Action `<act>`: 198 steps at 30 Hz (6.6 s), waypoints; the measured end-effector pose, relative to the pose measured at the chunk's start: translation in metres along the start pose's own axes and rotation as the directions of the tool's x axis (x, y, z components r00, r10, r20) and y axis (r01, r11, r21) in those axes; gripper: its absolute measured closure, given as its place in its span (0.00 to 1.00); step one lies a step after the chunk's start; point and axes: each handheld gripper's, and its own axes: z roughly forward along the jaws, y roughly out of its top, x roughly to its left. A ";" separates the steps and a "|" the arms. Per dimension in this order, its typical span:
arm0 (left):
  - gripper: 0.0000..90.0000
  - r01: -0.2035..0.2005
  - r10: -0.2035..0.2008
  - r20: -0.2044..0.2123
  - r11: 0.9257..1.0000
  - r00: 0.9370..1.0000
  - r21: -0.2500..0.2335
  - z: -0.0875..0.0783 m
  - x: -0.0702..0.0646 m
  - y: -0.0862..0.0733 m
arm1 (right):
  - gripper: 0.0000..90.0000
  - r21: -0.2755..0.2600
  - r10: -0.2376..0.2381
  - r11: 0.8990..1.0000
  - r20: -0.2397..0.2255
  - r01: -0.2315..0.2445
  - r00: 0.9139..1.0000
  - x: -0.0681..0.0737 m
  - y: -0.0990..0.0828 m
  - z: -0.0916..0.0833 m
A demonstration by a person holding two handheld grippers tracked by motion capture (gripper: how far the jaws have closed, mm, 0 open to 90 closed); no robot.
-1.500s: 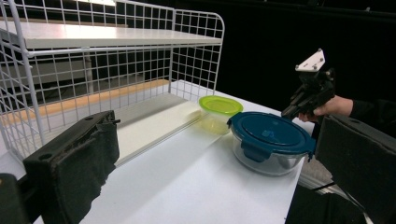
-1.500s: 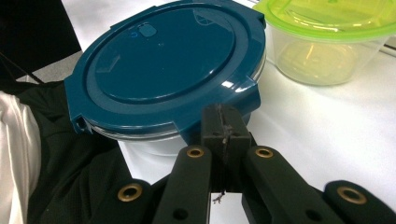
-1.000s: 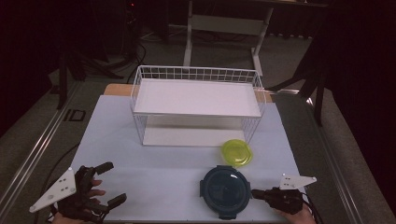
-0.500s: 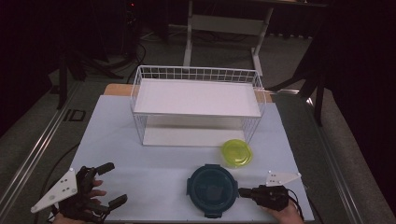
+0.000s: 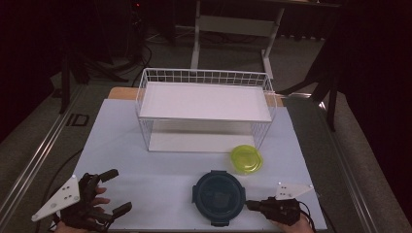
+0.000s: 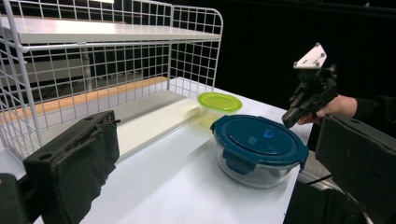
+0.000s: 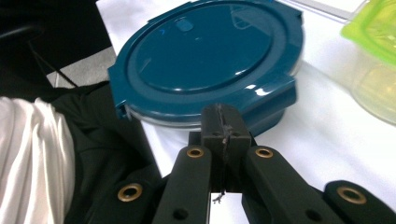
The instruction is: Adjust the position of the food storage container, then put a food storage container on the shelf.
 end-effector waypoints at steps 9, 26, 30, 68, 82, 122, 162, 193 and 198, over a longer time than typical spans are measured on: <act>0.00 0.004 -0.004 0.000 1.000 1.000 -0.002 0.000 0.000 0.000 | 1.00 0.024 0.014 1.000 -0.024 -0.014 1.000 0.002 -0.004 0.006; 0.00 0.007 -0.007 0.007 1.000 1.000 0.006 0.004 0.000 -0.001 | 1.00 0.031 0.003 1.000 -0.066 -0.001 0.998 0.005 0.012 0.028; 0.00 0.008 -0.008 0.009 1.000 1.000 0.005 0.004 0.000 -0.001 | 1.00 0.023 -0.006 1.000 -0.065 0.008 0.998 0.005 0.017 0.034; 0.00 0.000 -0.001 0.016 1.000 1.000 0.025 0.007 -0.002 -0.004 | 1.00 0.036 0.047 0.998 -0.028 -0.045 0.999 -0.007 0.033 0.065; 0.00 0.002 -0.003 0.020 0.999 1.000 0.034 0.008 -0.002 -0.005 | 1.00 0.052 0.040 0.998 -0.054 -0.038 0.998 -0.005 0.061 0.106; 0.00 0.073 -0.065 -0.048 0.978 0.997 0.193 0.031 0.007 0.013 | 0.22 -0.148 -0.119 0.980 0.119 0.136 0.986 0.033 0.108 0.089; 0.55 0.757 -0.799 -0.188 0.424 0.571 0.497 0.083 0.081 -0.058 | 0.15 -0.051 0.135 0.990 0.063 -0.132 0.989 0.017 0.102 0.112; 0.60 0.659 -0.715 -0.132 0.536 0.687 0.528 0.078 0.066 -0.048 | 0.47 0.114 0.597 0.801 -0.089 -0.587 0.797 -0.002 0.071 0.134; 0.60 0.665 -0.722 -0.126 0.536 0.680 0.520 0.077 0.066 -0.050 | 0.56 0.130 0.610 0.792 -0.123 -0.597 0.783 -0.004 0.071 0.134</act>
